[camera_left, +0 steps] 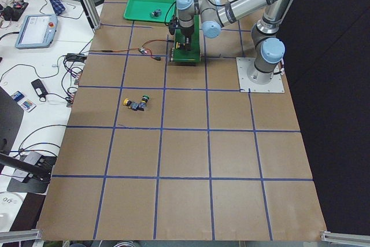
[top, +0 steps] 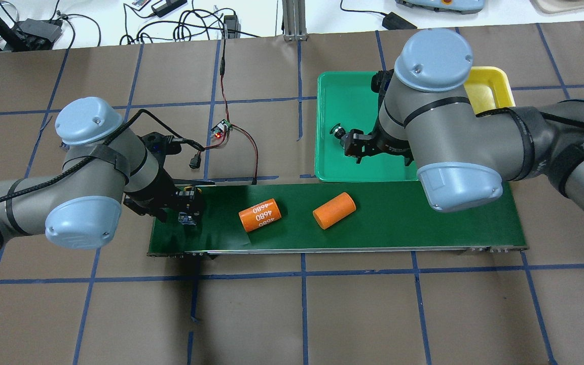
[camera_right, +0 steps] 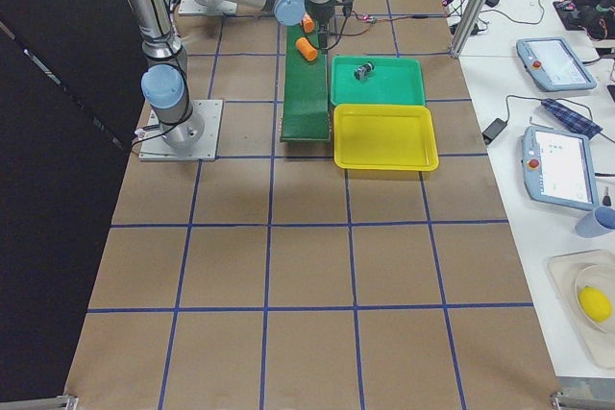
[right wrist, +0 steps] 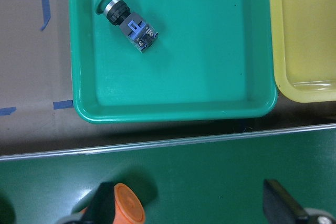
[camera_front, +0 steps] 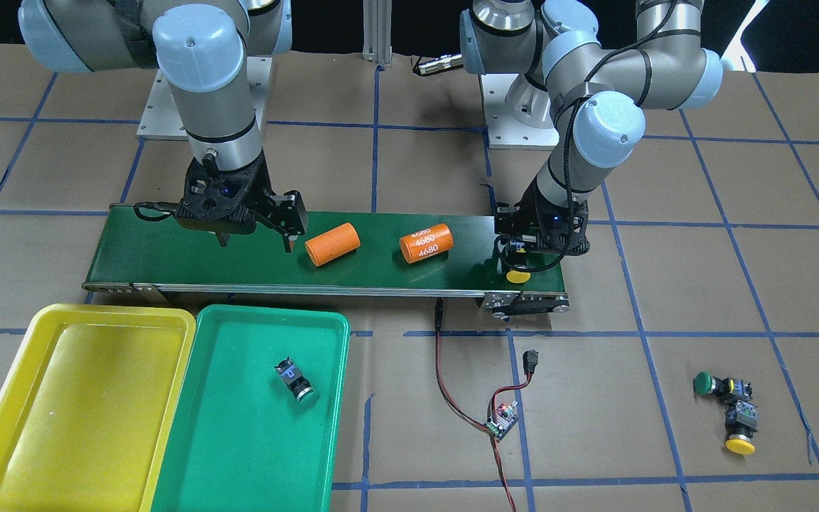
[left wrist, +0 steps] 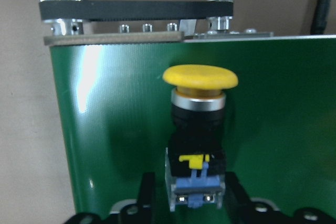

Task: Sort buttons by color to trays
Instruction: 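Place the yellow button on the belt with the left gripper, then grasp the next yellow-capped button with the left gripper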

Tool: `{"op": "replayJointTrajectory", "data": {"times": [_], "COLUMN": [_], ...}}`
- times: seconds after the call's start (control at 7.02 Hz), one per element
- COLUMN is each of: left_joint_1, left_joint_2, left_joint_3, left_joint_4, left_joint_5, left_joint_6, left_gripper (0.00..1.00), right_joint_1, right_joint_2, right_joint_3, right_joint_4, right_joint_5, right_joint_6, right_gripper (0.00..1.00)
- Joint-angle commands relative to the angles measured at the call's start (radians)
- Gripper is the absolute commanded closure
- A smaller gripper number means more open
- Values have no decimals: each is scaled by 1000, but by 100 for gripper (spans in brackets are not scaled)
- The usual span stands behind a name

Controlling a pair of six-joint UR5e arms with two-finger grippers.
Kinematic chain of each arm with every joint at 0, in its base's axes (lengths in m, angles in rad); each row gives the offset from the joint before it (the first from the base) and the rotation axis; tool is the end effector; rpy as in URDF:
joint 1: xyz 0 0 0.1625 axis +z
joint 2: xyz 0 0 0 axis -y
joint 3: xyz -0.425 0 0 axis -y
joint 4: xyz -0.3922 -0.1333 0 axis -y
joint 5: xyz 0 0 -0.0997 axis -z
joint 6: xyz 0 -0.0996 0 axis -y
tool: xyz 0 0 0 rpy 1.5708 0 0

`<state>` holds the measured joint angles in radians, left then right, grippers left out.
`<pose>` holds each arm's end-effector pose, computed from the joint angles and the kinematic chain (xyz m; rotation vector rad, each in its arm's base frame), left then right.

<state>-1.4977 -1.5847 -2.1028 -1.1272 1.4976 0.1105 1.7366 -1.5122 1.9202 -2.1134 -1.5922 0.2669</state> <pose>-0.1088 -0.4393 0.2748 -0.0514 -3.0555 -0.1455 0.2114 -0.4686 0.3459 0.1602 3.1222 -0.2130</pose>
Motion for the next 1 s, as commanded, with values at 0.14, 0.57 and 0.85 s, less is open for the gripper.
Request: {"op": "replayJointTrajectory", "data": {"times": [0.14,0.57,0.85], "left_joint_1": [214,349,384], "left_joint_2": [-67,-327,-490], "left_joint_3": [252,506,636], "left_joint_4": [-187,-175,-165], "left_joint_5": [73,79,78], "left_joint_6": [193,380,446], "left_gripper": [0,0,0], "right_joint_1": [3,4,1], "right_joint_2": [3,-3,-10], "right_joint_3": [2,2,-4], "right_joint_4": [3,33,81], "right_joint_5": [0,3,0], "right_joint_6": [0,2,3], "right_gripper": [0,0,0]}}
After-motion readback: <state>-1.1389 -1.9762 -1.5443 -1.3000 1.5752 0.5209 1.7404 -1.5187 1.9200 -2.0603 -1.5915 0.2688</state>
